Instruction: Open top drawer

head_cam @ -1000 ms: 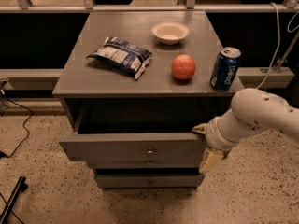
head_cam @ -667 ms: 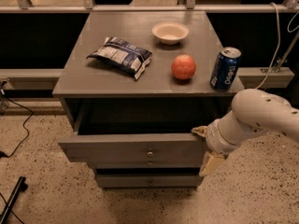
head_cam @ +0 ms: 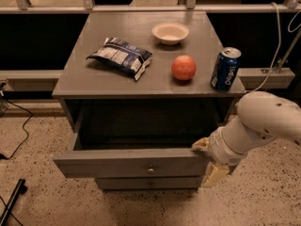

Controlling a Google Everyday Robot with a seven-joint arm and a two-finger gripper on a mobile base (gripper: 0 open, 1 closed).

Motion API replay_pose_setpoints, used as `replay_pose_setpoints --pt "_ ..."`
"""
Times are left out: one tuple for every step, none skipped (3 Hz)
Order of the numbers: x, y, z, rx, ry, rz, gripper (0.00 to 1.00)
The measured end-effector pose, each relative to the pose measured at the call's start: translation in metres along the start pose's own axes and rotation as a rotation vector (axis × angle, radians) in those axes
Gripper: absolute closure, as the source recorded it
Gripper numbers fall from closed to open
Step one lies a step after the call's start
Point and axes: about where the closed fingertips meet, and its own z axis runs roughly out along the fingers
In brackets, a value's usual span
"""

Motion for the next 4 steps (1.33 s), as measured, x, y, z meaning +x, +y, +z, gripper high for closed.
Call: replay_pose_setpoints --pt "-0.003 0.000 -0.007 0.000 0.000 0.000 0.29" --pt "-0.003 0.000 -0.008 0.000 0.000 0.000 0.28" --pt "-0.008 0.000 -0.038 0.049 0.018 -0.006 0.10" --pt "-0.009 -0.011 -0.071 0.131 0.044 -0.017 0.00"
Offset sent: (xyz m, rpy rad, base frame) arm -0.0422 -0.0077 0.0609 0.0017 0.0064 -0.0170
